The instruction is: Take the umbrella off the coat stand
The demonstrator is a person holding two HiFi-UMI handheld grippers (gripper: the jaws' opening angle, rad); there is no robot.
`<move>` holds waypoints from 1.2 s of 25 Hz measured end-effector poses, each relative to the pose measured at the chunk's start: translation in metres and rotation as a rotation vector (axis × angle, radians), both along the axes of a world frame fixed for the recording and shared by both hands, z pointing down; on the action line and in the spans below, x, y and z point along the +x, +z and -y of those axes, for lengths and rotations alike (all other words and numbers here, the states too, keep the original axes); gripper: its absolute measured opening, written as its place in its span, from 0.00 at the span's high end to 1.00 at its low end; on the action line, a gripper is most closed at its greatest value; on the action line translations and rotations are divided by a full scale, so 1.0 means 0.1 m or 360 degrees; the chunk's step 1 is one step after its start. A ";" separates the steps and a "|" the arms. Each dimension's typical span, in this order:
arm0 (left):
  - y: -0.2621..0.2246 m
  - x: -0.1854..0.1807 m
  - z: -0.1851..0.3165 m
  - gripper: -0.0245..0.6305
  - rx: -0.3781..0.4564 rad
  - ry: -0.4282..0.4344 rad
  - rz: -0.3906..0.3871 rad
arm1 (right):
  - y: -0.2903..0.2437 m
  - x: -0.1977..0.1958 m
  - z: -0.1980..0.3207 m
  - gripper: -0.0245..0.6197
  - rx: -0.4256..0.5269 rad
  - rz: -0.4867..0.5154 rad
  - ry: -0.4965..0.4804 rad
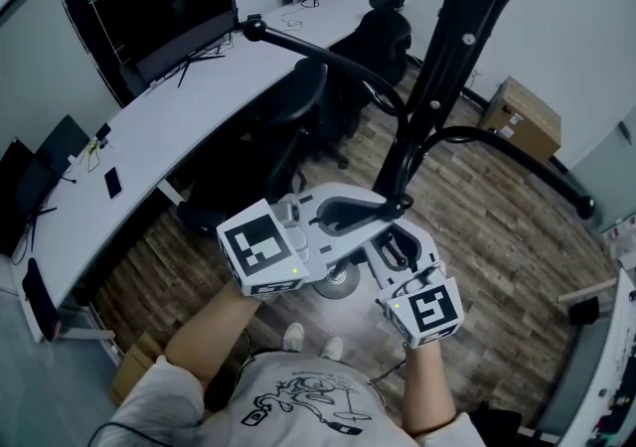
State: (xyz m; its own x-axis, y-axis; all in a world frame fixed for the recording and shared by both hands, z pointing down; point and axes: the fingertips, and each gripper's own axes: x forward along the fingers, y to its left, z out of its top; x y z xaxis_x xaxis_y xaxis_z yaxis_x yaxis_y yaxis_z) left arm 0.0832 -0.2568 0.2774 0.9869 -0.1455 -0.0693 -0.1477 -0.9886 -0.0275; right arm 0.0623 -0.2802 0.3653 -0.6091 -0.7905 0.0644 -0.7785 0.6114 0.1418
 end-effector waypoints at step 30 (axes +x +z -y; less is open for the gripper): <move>0.00 -0.04 -0.34 0.93 0.0092 0.0076 -0.0035 | 0.07 0.03 -0.26 0.73 -0.0163 -0.0055 0.0057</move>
State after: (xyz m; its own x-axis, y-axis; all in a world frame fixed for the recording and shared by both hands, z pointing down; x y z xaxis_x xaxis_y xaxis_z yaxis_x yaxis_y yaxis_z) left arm 0.0792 -0.2226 0.2770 0.9908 -0.0934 -0.0981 -0.1016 -0.9914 -0.0822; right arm 0.0658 -0.2539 0.3720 -0.5767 -0.7998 0.1666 -0.7957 0.5961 0.1071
